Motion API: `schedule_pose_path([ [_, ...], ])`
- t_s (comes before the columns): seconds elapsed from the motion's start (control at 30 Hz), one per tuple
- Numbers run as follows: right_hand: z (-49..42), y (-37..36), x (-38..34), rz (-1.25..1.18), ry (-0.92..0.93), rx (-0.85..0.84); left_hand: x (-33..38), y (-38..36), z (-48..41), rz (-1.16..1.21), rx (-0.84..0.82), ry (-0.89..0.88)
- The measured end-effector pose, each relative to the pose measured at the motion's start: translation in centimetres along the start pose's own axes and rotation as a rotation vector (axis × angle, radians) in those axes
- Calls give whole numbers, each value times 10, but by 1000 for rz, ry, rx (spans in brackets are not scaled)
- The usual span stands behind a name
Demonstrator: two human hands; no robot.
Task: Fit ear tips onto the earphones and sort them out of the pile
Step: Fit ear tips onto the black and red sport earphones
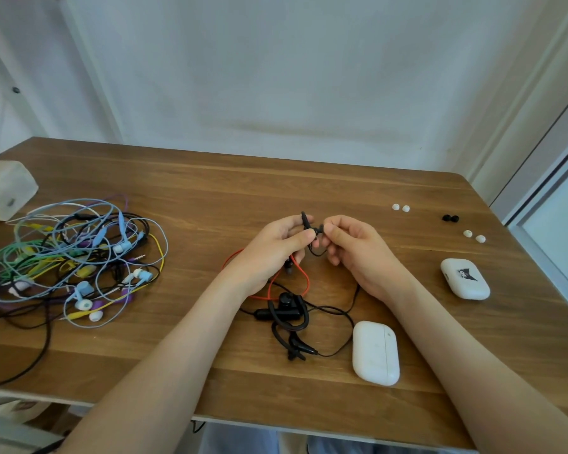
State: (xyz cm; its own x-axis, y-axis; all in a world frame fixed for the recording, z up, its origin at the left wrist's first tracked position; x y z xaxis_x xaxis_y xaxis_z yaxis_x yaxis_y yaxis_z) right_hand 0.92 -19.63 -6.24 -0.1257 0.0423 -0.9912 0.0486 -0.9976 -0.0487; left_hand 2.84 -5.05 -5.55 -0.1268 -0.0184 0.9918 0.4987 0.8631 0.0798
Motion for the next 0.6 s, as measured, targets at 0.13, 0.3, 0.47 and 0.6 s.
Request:
schedule_pose_path([
  [0.13, -1, 1, 1, -12, -1, 20, 1, 0, 1, 25, 2, -9],
  [0.3, 0, 0, 2, 37, 1, 44, 0, 1, 1, 40, 5, -11],
  [0.47, 1, 1, 1, 51, 21, 15, -1, -2, 0, -2, 0, -31],
  [0.6, 1, 2, 1, 46, 23, -18, -1, -1, 0, 1, 5, -46],
])
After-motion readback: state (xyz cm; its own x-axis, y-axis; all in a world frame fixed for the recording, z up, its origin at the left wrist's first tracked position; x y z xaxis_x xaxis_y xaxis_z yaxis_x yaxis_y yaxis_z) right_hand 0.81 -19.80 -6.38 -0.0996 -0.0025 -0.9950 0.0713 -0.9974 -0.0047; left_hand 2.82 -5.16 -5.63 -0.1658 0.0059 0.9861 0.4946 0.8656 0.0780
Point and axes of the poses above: each hand's wrist, its own z-axis away from the middle knuckle, its own y-axis out of the back of the hand, x = y × z, the point moved 3 cm from there along -z, towards the middle knuckle, and after that the axes turned 8 degrees about -y, right-handed, at the moved point
